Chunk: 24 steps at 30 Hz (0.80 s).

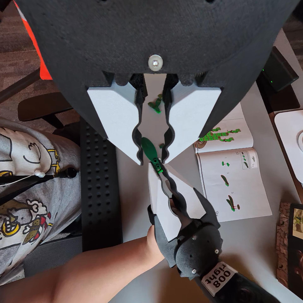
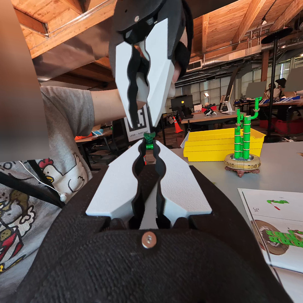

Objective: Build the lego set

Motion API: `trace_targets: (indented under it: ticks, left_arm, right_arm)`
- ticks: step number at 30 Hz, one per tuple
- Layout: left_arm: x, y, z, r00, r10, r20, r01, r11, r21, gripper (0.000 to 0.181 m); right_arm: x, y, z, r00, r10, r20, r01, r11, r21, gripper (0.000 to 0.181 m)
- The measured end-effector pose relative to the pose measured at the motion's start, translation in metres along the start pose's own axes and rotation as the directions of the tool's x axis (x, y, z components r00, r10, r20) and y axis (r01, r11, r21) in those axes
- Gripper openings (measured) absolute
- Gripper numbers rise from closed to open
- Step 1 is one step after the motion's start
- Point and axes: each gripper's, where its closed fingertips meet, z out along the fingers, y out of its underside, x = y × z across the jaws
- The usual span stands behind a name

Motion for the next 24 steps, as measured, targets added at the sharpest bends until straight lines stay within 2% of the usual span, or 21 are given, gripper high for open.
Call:
trace_targets:
  ticks: [5, 9, 14, 17, 19, 21, 24]
  left_arm:
    - [-0.01, -0.006, -0.017, 0.998, -0.061, 0.005, 0.06, 0.993, 0.1, 0.018]
    - [-0.015, 0.01, -0.023, 0.995, -0.074, 0.067, 0.067, 0.992, 0.103, 0.019]
    - [-0.036, 0.068, -0.016, 0.946, -0.201, 0.253, 0.177, 0.977, 0.115, 0.016]
    - [-0.046, 0.114, -0.006, 0.877, -0.339, 0.341, 0.297, 0.94, 0.17, 0.012]
    - [-0.054, 0.152, 0.005, 0.804, -0.449, 0.389, 0.405, 0.894, 0.193, 0.012]
    - [-0.059, 0.178, 0.024, 0.722, -0.595, 0.353, 0.531, 0.804, 0.268, 0.012]
    - [-0.074, 0.207, 0.048, 0.484, -0.834, 0.266, 0.704, 0.551, 0.448, 0.012]
  right_arm:
    - [0.006, -0.001, -0.011, 0.998, -0.044, -0.053, 0.042, 0.999, -0.033, 0.006]
    - [0.014, -0.003, -0.023, 0.995, -0.041, -0.088, 0.039, 0.999, -0.027, 0.006]
    - [0.024, 0.006, -0.029, 0.993, -0.02, -0.114, 0.015, 0.999, -0.05, 0.006]
    - [0.029, 0.011, -0.03, 0.992, -0.009, -0.124, 0.001, 0.998, -0.065, 0.006]
    - [0.032, 0.013, -0.03, 0.991, -0.004, -0.131, -0.006, 0.997, -0.072, 0.006]
    - [0.035, 0.017, -0.031, 0.99, 0.001, -0.141, -0.013, 0.996, -0.085, 0.006]
    - [0.036, 0.023, -0.029, 0.988, -0.006, -0.152, -0.012, 0.993, -0.115, 0.006]
